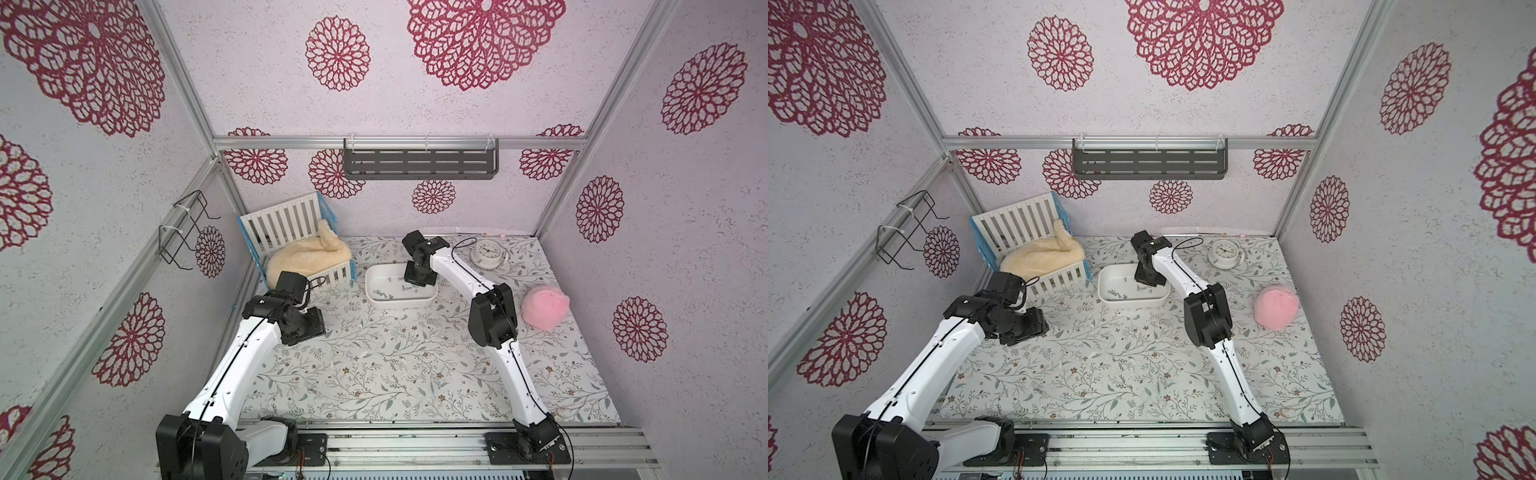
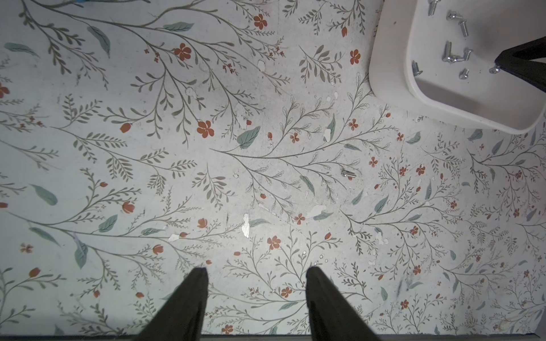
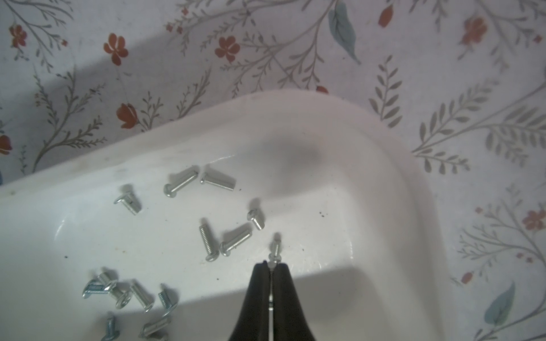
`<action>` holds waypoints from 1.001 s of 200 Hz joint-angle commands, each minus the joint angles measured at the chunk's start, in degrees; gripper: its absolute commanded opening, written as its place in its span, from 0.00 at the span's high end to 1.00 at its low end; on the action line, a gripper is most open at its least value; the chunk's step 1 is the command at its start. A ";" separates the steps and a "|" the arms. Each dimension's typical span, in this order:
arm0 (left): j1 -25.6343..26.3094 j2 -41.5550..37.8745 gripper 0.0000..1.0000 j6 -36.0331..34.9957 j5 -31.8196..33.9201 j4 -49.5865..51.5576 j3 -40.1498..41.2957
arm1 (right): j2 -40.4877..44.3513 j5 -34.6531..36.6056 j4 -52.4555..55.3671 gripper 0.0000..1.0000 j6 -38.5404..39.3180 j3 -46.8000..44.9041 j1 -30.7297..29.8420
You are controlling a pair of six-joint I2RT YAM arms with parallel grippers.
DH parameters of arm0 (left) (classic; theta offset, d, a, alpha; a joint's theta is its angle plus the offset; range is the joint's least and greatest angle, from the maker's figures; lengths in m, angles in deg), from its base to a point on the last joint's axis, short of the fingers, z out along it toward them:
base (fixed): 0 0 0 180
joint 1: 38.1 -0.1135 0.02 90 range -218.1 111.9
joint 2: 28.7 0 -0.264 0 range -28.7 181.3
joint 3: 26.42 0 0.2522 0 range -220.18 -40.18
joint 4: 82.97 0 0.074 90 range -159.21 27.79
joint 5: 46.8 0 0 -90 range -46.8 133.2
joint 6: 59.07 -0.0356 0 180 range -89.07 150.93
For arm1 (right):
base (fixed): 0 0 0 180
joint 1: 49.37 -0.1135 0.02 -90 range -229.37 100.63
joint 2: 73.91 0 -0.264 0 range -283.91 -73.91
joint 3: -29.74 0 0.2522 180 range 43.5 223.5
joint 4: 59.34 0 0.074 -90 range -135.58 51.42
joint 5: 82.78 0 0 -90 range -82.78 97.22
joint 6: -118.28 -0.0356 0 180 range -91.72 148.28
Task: Put the screws on the desktop into the storage box
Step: Place the screw in the storage box.
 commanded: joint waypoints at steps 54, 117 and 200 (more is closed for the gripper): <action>2.03 1.61 0.41 1.00 0.17 0.11 -2.05 | 0.83 -0.96 -1.01 0.79 -0.42 1.36 0.89; 2.87 1.75 0.41 1.36 0.57 0.13 -2.05 | 5.50 -0.26 -0.68 0.72 0.56 4.05 0.30; 4.83 1.53 0.41 2.37 0.96 0.02 -2.31 | 14.57 2.92 0.38 0.69 3.51 4.51 -3.45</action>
